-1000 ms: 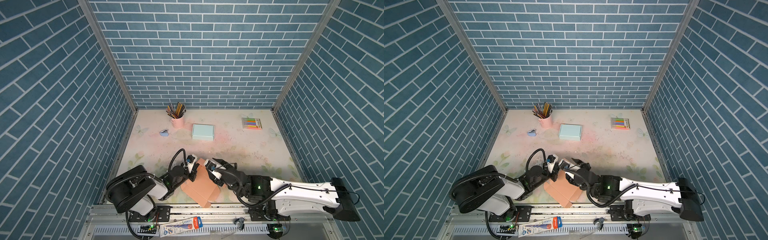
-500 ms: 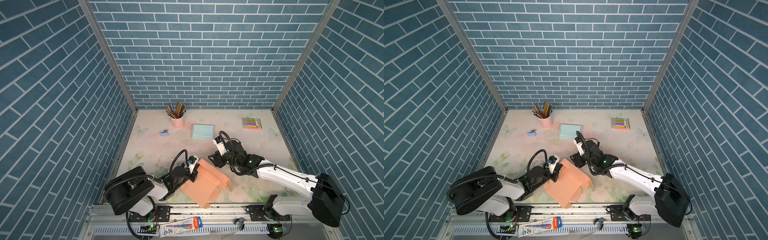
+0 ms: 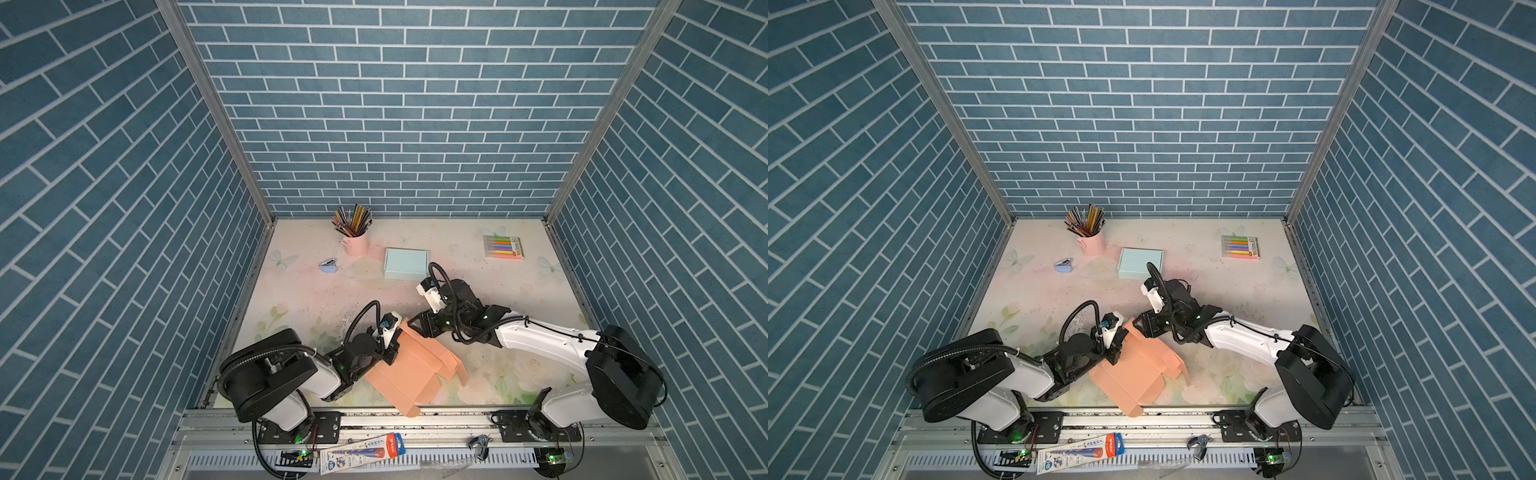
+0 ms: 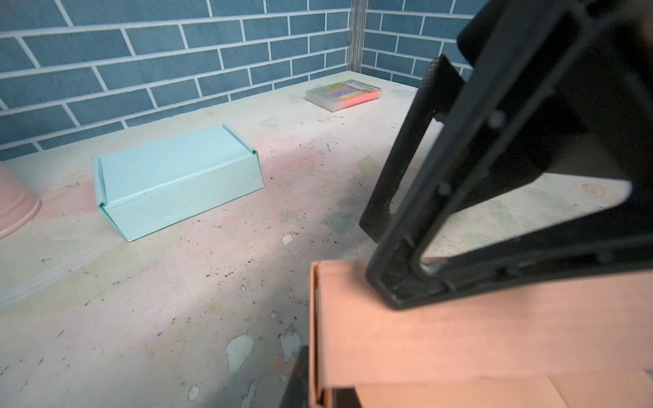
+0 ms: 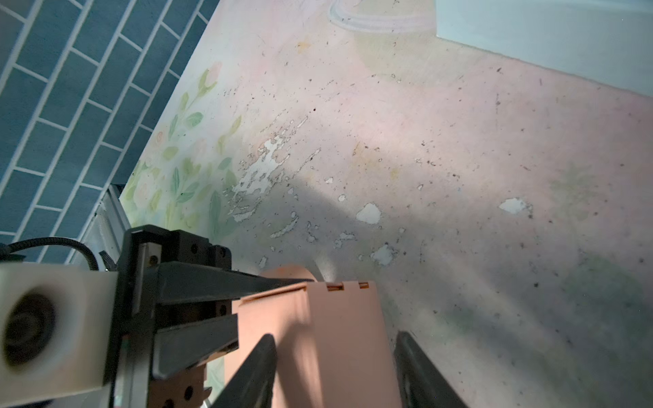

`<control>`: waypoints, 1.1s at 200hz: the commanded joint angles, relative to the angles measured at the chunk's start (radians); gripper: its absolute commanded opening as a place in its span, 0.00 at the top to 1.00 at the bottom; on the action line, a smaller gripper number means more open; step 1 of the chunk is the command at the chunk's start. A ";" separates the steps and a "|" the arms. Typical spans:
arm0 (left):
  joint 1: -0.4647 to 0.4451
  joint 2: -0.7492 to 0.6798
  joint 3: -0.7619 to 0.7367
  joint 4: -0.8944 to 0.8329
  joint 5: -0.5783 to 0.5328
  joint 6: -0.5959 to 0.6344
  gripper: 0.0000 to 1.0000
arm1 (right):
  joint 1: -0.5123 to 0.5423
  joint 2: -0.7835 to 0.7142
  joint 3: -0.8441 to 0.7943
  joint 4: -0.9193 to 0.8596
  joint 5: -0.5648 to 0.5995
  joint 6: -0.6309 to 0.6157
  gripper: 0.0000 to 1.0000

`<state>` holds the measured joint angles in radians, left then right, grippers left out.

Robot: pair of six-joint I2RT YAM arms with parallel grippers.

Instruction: Fold the paper box

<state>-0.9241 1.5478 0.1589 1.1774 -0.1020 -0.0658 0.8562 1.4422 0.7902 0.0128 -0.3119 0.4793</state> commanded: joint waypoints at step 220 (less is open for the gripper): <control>-0.010 0.081 0.027 0.066 -0.038 -0.012 0.92 | 0.002 -0.080 -0.240 0.368 -0.290 0.401 0.55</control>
<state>-0.9348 1.6291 0.1699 1.2114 -0.1097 -0.0727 0.8410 1.3930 0.5629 0.3466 -0.4908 0.7963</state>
